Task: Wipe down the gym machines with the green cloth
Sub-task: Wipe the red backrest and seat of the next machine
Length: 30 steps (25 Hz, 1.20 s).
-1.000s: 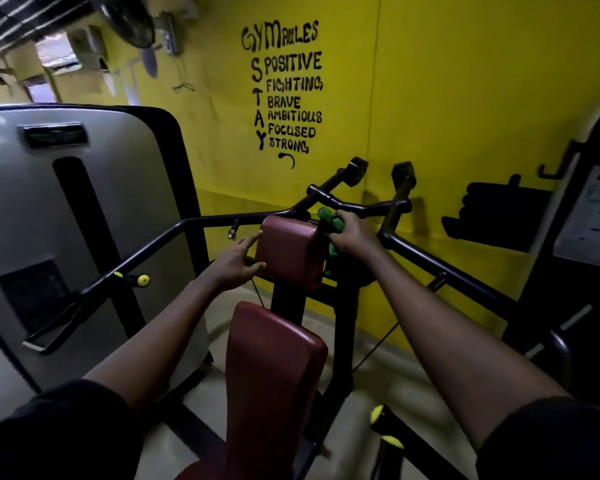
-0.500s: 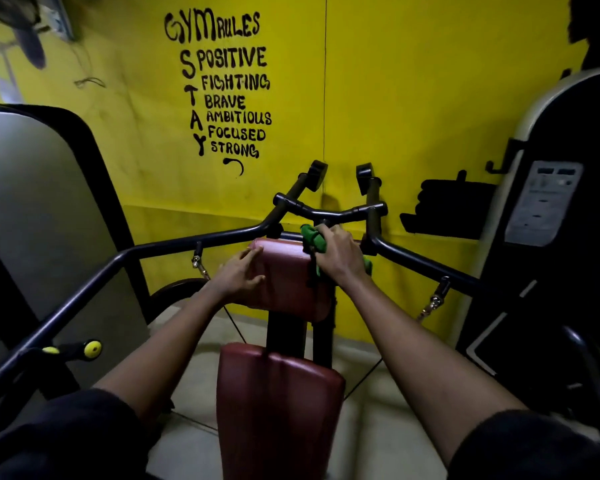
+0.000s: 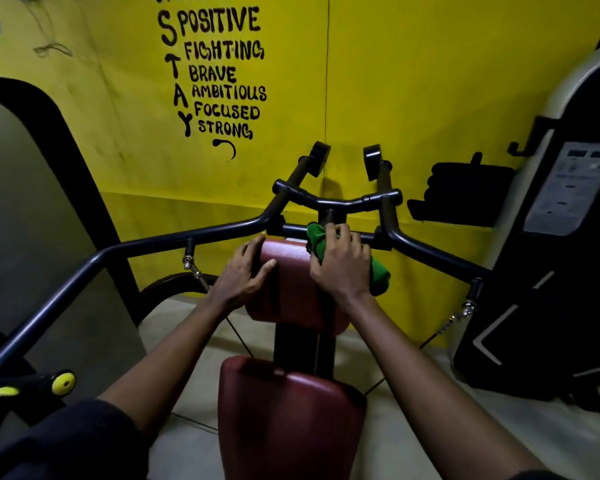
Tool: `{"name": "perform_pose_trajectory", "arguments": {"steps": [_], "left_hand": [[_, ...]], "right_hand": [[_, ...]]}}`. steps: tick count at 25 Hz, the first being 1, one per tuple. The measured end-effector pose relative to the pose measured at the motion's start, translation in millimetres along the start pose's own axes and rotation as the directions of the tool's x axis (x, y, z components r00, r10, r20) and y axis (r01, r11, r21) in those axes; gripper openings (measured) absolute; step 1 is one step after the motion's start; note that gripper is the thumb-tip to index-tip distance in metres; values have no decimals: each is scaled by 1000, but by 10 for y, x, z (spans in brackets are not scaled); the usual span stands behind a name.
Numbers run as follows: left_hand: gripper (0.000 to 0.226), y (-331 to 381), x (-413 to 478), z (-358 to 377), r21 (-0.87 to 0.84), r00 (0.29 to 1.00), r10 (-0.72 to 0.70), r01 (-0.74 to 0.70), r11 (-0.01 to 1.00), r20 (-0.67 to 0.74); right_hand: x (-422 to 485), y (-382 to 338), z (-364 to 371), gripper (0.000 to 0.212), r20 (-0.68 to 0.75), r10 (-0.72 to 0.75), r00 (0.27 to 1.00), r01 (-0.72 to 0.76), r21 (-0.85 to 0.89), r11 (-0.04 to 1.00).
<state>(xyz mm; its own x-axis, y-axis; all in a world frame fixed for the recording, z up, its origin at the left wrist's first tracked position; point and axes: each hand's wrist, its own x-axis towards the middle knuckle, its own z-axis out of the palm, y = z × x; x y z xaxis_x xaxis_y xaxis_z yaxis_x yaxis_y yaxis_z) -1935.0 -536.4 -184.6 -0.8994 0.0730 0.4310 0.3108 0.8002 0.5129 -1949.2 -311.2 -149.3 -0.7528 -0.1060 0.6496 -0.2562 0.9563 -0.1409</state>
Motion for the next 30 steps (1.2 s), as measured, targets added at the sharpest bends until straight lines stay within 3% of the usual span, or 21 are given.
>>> {"name": "perform_pose_trajectory", "arguments": {"steps": [7,12,18,24,28,30], "left_hand": [[58,-71,14,317,-109,973,57,-83,991,-224],[52,-148,58,276,-131,972,106,-135,982,-210],[52,-269,61,245,-211,967,191,-225,951,-171],[62,-407,23,231,-366,978,195,-207,907,-71],[65,-534,-83,183,-502,984,111,-27,864,139],[62,-687,-185,227,-576,969,122,24,817,213]], "right_hand": [[-116,-138,80,60,-85,36,996,-36,0,999],[-336,-19,151,69,-110,-58,992,61,29,998],[-508,-241,182,79,-172,151,973,-131,123,984],[-385,-946,286,77,-103,160,982,-157,32,987],[-384,-683,163,74,-46,62,997,-63,-20,998],[-364,-493,78,65,-36,165,986,-167,-52,985]]}}
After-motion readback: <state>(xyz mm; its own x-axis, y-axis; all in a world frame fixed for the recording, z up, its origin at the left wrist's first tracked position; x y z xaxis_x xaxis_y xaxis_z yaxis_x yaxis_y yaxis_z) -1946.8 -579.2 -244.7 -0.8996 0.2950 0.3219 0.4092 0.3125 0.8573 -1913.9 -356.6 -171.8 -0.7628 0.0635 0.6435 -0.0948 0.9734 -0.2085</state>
